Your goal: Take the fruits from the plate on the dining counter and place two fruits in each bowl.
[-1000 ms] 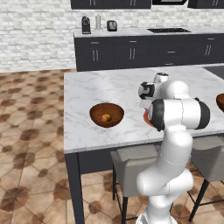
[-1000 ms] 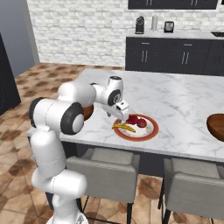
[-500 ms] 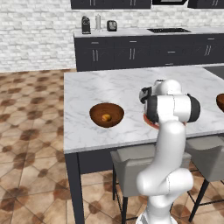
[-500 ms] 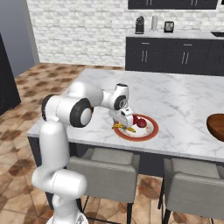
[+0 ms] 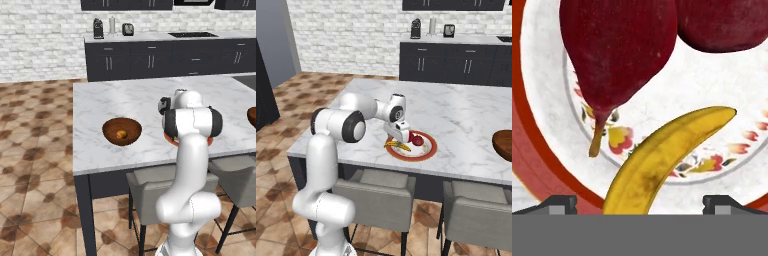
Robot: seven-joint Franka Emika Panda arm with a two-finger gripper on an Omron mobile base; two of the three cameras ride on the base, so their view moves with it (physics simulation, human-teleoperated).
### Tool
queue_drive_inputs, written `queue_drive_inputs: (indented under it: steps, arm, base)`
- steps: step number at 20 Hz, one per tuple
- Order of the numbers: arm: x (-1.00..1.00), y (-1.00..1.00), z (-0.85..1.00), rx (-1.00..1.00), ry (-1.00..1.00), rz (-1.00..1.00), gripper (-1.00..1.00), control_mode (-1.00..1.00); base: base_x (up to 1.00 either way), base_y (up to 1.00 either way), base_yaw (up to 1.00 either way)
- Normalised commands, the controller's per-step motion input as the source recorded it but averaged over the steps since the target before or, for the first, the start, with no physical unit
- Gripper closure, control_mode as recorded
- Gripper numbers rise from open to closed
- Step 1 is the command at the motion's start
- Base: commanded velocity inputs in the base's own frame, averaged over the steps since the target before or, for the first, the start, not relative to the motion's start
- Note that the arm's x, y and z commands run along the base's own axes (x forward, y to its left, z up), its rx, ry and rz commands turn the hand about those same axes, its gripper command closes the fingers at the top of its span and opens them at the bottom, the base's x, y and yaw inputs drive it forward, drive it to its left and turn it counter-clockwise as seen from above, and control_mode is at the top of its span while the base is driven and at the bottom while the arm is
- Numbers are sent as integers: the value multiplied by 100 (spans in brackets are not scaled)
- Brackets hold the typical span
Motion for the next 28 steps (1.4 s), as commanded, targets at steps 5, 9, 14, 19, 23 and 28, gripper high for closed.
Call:
queue_drive_inputs:
  steps: [5,9,14,19,23,28]
  arm:
    - [-31,0,-20,1,-5,-2,-100,-100]
    - [-15,0,-8,0,-14,0,-100,-100]
    - [8,0,-16,0,-12,-2,-100,-100]
    - [10,0,-7,0,-6,-4,-100,-100]
    - [17,0,-7,0,0,-4,-100,-100]
    - [14,0,-3,0,0,-3,-100,-100]
  base:
    - [0,0,0]
    - [0,0,0]
    - [0,0,0]
    - [0,0,0]
    - [0,0,0]
    - [0,0,0]
